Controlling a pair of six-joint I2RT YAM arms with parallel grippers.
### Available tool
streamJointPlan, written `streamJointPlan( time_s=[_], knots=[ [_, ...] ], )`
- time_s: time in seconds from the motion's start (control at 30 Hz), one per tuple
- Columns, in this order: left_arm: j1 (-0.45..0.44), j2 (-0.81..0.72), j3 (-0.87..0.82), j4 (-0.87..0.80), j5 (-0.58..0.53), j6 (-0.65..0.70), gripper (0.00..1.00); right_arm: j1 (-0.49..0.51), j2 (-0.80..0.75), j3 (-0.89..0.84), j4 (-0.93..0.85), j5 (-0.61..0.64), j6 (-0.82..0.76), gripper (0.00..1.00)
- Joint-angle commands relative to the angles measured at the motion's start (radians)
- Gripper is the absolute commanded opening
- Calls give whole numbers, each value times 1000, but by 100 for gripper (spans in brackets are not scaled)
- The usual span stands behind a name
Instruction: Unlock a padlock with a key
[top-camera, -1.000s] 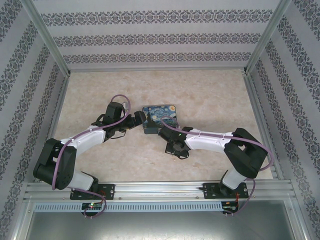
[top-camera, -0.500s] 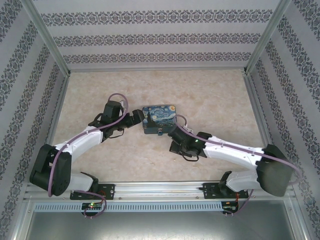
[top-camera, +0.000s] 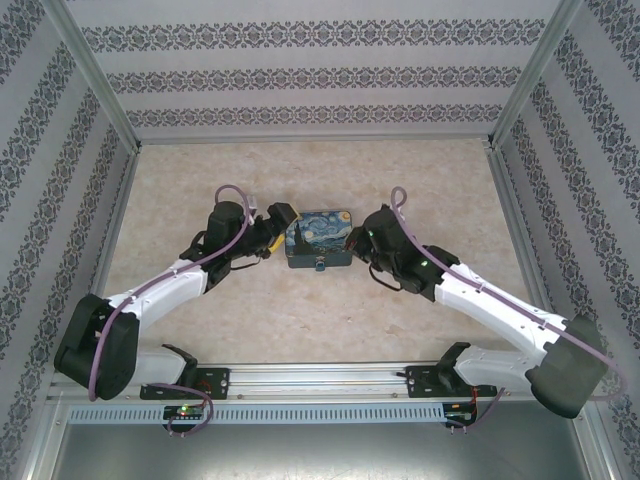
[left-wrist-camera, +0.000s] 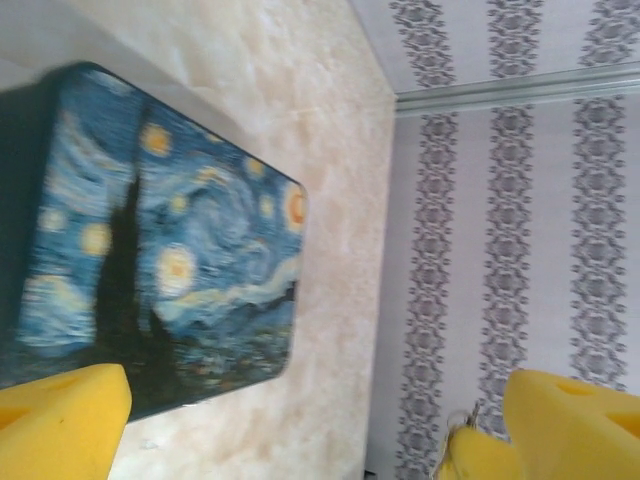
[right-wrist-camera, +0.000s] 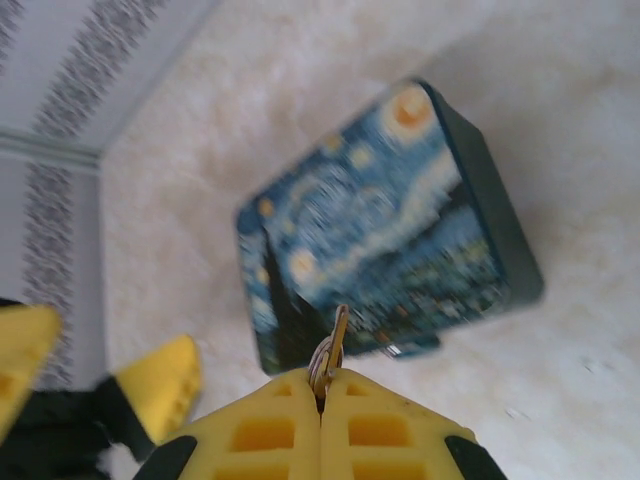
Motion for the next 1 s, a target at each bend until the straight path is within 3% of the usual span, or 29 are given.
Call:
streamJointPlan(
  time_s=[0.0, 0.4, 0.7, 0.97],
  knots=[
    [-34, 29, 38, 192, 12, -133, 88, -30, 19, 47, 112, -25, 8, 0],
    [-142, 258, 165, 479, -51, -313, 64, -78, 53, 25, 280, -89, 93, 0],
    [-203, 368, 127, 717, -170, -426, 45, -111, 47, -17, 316, -105, 135, 0],
    [-247, 368, 118, 738, -213, -432, 42, -125, 52, -31, 332, -112, 146, 0]
  ],
)
